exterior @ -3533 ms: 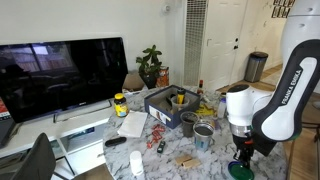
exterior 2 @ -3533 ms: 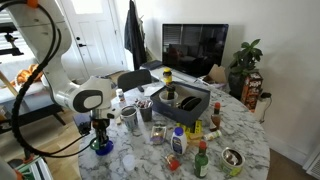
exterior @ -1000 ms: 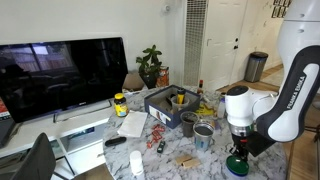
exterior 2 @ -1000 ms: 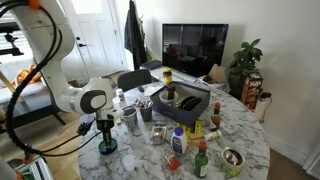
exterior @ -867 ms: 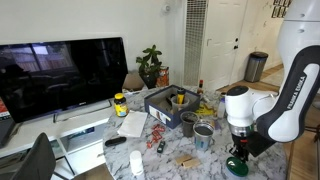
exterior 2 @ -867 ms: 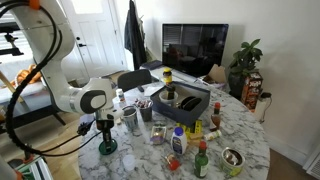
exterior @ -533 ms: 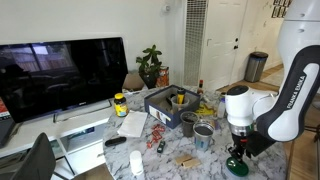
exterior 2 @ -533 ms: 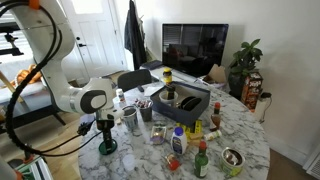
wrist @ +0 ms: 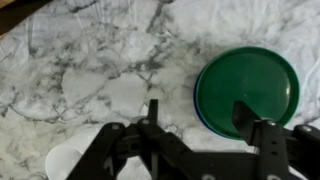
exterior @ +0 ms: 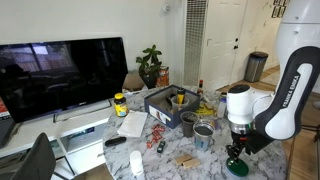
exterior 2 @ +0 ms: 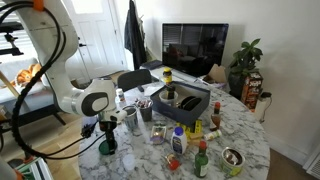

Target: Put the green lid on top of the blue lid then stack them up together

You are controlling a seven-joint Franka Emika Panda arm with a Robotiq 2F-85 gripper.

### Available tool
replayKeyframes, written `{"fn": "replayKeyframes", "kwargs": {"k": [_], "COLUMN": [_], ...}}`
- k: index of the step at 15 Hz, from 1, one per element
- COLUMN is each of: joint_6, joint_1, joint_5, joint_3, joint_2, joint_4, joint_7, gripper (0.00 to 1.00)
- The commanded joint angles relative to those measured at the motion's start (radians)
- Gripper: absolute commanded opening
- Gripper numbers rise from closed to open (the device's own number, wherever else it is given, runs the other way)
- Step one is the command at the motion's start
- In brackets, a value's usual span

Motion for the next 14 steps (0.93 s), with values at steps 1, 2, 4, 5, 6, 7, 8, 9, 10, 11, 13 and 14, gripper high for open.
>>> {"fn": "replayKeyframes", "kwargs": {"k": [1,2,4,5,6,7,8,9,10,11,13,14], "joint_6": [0.094,0.114,0.146,0.158,0.170,0.182,0.191,0.197,0.199,0.199,0.196,0.194], "joint_1": [-0.066,-0.081,-0.113,-0.134,-0.154,-0.174,-0.196,-0.215,-0.232,-0.250,-0.277,-0.288], "joint_5": [0.069,0.091,0.138,0.164,0.189,0.211,0.230,0.245,0.256,0.267,0.281,0.288], "joint_3": [0.049,0.062,0.091,0.111,0.131,0.152,0.176,0.197,0.211,0.225,0.245,0.253], "joint_2": [0.048,0.056,0.074,0.083,0.089,0.092,0.094,0.097,0.103,0.106,0.108,0.108], "joint_4": [-0.001,-0.002,0.000,0.001,0.001,-0.001,-0.003,-0.002,0.001,0.001,0.000,0.000], "joint_7": [-0.102,-0.128,-0.183,-0.213,-0.244,-0.271,-0.294,-0.315,-0.334,-0.352,-0.380,-0.390], "gripper": [0.62,0.64,0.58,0.47,0.38,0.31,0.21,0.13,0.05,0.02,0.00,0.00]}}
